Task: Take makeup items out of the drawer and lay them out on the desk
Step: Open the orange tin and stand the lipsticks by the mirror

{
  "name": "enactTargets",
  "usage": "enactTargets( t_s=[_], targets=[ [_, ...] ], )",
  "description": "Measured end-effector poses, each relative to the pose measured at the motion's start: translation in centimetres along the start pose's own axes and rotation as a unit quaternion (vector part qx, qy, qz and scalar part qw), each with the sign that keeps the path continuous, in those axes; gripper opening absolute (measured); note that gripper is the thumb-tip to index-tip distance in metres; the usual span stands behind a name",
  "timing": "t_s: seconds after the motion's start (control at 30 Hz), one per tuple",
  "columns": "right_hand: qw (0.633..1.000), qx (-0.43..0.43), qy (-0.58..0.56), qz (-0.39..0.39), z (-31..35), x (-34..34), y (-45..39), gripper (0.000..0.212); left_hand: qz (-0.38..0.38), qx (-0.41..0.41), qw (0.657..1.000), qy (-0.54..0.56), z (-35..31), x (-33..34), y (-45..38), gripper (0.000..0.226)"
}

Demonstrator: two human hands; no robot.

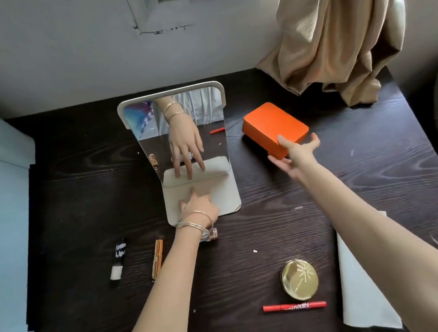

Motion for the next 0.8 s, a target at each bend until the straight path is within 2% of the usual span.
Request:
enactTargets(
  t_s=[0.1,0.27,0.4,0.57,0.8],
  targets=[
    [1.000,-0.013,0.023,-0.008,-1.4,2.0,-0.2,0.084,0.018,-0.005,0.999,-0.034,0.0,0.8,0.1,0.053],
    [0.992,-0.008,0.123,-0.036,-3.4,3.2,-0.2,0.081,-0.002,0.007,0.998,-0.069,0.1,1.2,-0.1,0.056],
    [0.984,-0.010,0.175,-0.032,-3.9,3.8,-0.3,0.088,-0.008,0.006,0.997,-0.077,-0.1,1.5,-0.1,0.057],
    [0.967,-0.031,0.250,-0.026,-4.4,4.6,-0.3,0.071,-0.001,0.005,0.997,-0.072,-0.1,1.7,-0.2,0.059],
    [0.953,-0.049,0.298,-0.004,-4.6,4.9,-0.3,0.051,0.007,0.003,0.996,-0.084,0.0,1.8,-0.4,0.061]
  ],
)
Point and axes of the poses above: each hand's wrist, its own y-axis away from the middle knuckle, its own x-axis out of the palm, z = x × y, the point moved 6 cm from there along -y, towards the middle knuckle, and after that the axes turned 4 degrees about -y, right-handed, at the moved point
